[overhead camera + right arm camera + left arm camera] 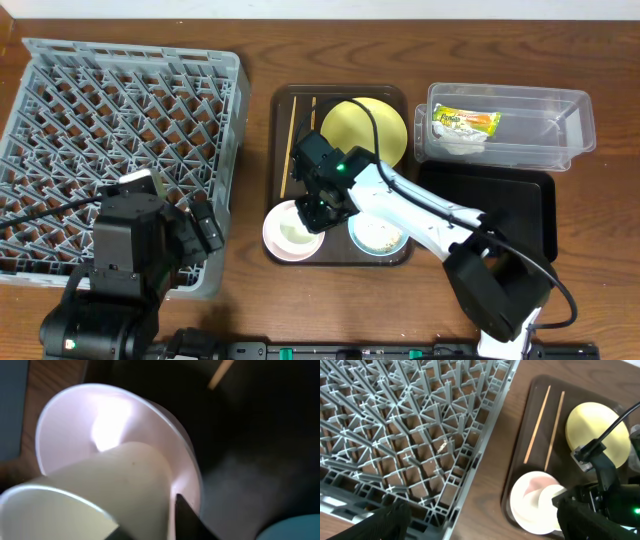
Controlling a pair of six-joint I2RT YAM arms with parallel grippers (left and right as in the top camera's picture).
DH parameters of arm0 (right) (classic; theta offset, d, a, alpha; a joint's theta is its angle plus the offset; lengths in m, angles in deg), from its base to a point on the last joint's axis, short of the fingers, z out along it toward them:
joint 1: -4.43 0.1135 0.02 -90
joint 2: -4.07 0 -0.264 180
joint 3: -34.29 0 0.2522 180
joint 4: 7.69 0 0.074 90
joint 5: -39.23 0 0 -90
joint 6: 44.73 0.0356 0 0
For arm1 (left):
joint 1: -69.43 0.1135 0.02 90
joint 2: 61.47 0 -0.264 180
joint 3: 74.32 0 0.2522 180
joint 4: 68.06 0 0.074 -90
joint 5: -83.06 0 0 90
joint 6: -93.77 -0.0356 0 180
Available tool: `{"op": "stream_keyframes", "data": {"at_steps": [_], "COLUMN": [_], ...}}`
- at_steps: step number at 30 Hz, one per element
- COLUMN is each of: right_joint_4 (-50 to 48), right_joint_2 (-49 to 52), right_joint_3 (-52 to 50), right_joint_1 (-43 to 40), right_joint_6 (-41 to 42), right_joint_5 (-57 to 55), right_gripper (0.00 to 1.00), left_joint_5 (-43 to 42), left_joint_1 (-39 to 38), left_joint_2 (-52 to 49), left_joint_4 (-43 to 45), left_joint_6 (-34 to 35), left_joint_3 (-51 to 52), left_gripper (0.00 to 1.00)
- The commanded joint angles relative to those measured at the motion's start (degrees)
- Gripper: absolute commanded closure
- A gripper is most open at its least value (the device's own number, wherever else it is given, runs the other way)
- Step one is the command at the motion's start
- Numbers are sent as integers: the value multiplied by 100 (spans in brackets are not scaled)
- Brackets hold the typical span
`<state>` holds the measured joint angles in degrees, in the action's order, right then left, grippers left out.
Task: Sort waste into correct bins and load items into the dishwasher
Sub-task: 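Grasp the white paper cup from the pink bowl with the right gripper, then pass the white cup from the right gripper to the left gripper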
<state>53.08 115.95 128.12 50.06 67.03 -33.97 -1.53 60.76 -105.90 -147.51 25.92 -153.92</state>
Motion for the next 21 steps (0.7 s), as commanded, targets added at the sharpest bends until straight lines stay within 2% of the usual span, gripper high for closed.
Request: {"op": "stream_keyframes", "data": {"at_steps": [1,2,6,10,18,21], "right_joint_4": [-55,-48,-37,-186,-273,-125], "right_joint_2": [-146,-208,-745,-1624,-2953,-3147], "right_joint_3": [17,17,20,20,20,20], "right_joint_1": [37,9,-238,-831,-2116,-2406], "right_joint_6": [70,33,-127,-542,-1515,-1947], "right_joint_5": [210,210,243,750,2347,3136], "right_gripper": [94,99,99,99,99,99], "left_joint_5": [107,37,-815,-1742,-4916,-6452], "left_joint_1": [24,24,24,26,190,461], "left_joint_2": [-7,-7,-22,-155,-933,-1290], "left_joint_4": [-28,-26,199,542,1751,2221], "left_joint_6": [44,37,-448,-494,-448,-450], "left_joint_3": [-85,-87,-85,-85,-87,-87], "left_gripper": [6,6,6,6,6,6]}}
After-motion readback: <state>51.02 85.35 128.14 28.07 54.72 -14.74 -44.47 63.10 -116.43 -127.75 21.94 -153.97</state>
